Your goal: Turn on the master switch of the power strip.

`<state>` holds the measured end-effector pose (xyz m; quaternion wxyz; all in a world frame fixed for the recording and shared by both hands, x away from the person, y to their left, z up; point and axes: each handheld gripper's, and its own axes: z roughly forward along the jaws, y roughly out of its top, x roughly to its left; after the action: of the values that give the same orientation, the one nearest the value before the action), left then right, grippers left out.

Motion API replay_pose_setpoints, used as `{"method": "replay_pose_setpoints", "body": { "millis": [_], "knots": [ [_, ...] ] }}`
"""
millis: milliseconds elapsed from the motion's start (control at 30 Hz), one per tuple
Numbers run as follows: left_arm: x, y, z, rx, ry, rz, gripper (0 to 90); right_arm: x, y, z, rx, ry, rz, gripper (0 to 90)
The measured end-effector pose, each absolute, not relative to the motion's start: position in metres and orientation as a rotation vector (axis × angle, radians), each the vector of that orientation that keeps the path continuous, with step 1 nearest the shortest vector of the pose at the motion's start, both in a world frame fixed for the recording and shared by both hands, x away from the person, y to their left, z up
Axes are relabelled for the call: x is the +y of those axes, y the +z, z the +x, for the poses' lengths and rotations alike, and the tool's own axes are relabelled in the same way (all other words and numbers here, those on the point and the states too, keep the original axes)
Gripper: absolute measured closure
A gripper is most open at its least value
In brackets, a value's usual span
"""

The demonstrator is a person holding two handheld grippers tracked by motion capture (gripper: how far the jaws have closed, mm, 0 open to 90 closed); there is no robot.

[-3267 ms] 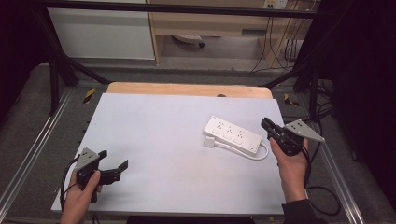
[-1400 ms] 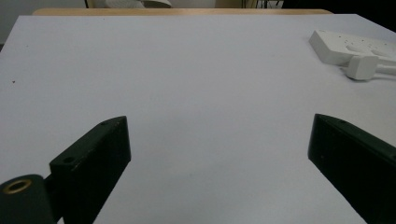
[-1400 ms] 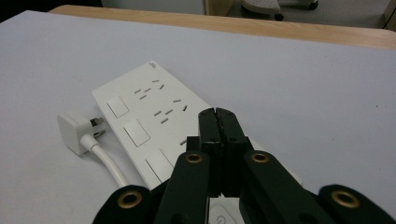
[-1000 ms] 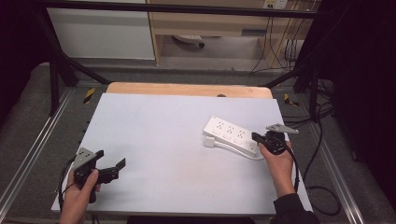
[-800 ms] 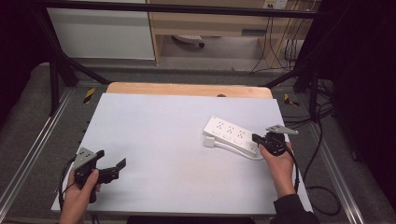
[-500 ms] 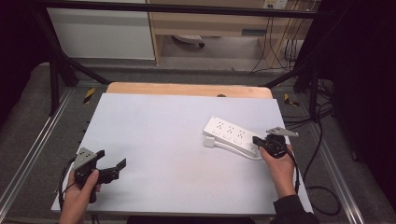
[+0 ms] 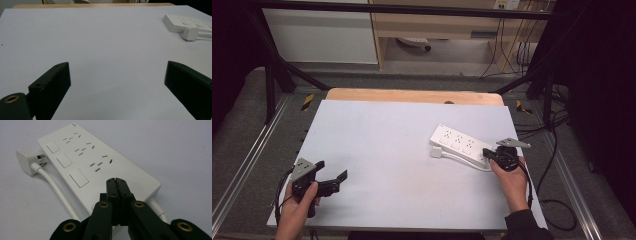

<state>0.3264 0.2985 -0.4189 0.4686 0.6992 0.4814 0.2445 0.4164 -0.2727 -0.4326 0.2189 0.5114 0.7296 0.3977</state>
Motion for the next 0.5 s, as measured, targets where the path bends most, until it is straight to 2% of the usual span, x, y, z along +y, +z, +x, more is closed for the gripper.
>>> {"method": "replay_pose_setpoints", "body": {
  "millis": [500],
  "knots": [
    [0.298, -0.4191, 0.3264, 1.176, 0.597, 1.722, 6.8, -0.2718, -0.4346, 0.4156, 2.03, 1.078, 1.409, 90.0]
  ]
}}
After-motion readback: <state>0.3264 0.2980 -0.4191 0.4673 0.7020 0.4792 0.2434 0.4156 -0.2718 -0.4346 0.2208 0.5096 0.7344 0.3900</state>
